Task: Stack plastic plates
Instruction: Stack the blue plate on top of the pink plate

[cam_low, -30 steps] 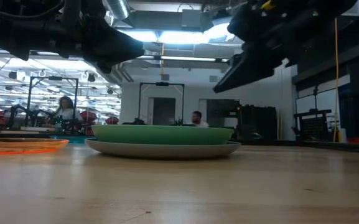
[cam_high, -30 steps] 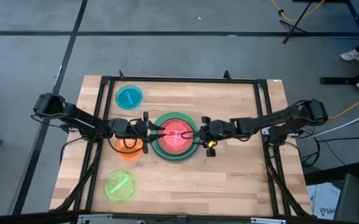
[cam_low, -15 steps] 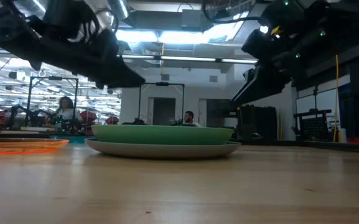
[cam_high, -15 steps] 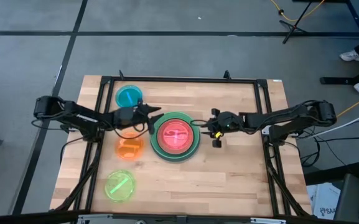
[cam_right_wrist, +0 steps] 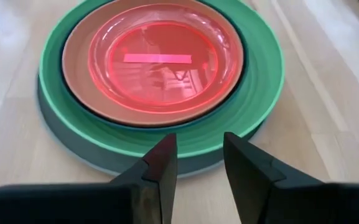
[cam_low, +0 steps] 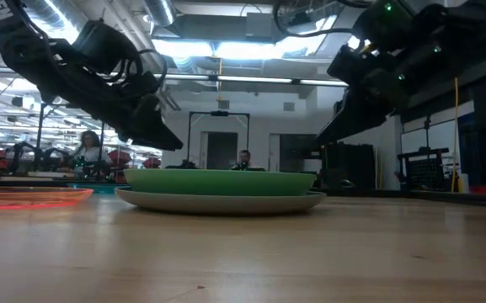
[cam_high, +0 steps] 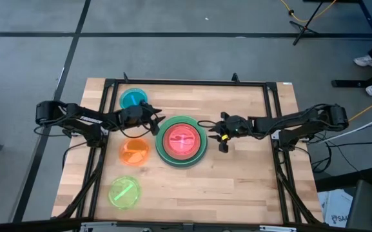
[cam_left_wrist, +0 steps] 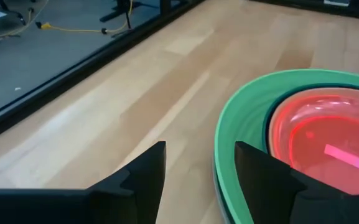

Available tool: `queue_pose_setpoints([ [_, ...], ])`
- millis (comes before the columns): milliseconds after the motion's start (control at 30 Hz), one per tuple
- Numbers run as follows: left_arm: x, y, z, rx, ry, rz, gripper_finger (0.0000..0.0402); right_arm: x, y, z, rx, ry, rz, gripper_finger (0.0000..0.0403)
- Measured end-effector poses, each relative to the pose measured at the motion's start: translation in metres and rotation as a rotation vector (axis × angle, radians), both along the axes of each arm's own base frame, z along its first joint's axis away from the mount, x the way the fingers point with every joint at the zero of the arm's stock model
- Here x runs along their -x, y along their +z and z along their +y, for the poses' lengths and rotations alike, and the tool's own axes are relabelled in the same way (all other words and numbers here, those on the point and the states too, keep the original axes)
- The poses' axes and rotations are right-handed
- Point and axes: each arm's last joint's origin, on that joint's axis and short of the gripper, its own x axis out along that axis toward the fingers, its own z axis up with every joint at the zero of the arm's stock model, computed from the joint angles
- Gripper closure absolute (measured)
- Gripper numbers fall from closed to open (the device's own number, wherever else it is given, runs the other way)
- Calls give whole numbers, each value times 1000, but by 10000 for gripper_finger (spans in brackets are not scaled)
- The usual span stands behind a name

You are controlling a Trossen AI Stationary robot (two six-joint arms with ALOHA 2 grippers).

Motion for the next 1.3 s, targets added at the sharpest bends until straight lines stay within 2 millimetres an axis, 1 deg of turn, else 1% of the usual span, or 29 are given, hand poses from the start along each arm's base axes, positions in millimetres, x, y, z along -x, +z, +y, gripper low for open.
queue_pose_setpoints([
  [100, 0, 0, -1, -15, -14, 10, 217, 0, 1, -2, 25, -33, -7, 281],
  [200, 0, 0, 0, -39, -14, 28, 217, -1, 2, -4, 101, -71, -12, 281],
  [333, 4, -1, 9, -31, 15, 38, 217, -2, 4, -8, 218, -110, -20, 281],
  [400, 6, -2, 15, -10, 21, 45, 217, -2, 5, -13, 241, -132, -20, 281],
  [467, 6, -1, 22, 22, 24, 82, 217, -1, 5, -19, 238, -150, -17, 281],
  [567, 4, 4, 32, 69, 44, 195, 217, 0, 5, -28, 200, -136, -20, 281],
  [667, 2, 14, 39, 91, 46, 334, 217, 1, 5, -35, 179, -147, -24, 281],
  [767, 0, 23, 43, 106, 46, 406, 217, 1, 5, -38, 171, -163, -25, 281],
  [867, 2, 27, 48, 109, 53, 445, 217, 1, 5, -37, 156, -172, -29, 281],
  [967, 7, 26, 52, 121, 69, 475, 217, 2, 4, -37, 135, -186, -34, 281],
  [1067, 13, 24, 58, 144, 102, 500, 217, 5, -2, -37, 112, -201, -21, 281],
  [1167, 18, 22, 63, 182, 126, 500, 217, 8, -7, -36, 106, -205, -8, 281],
  [1300, 23, 21, 68, 232, 130, 488, 217, 9, -9, -36, 107, -208, -50, 281],
])
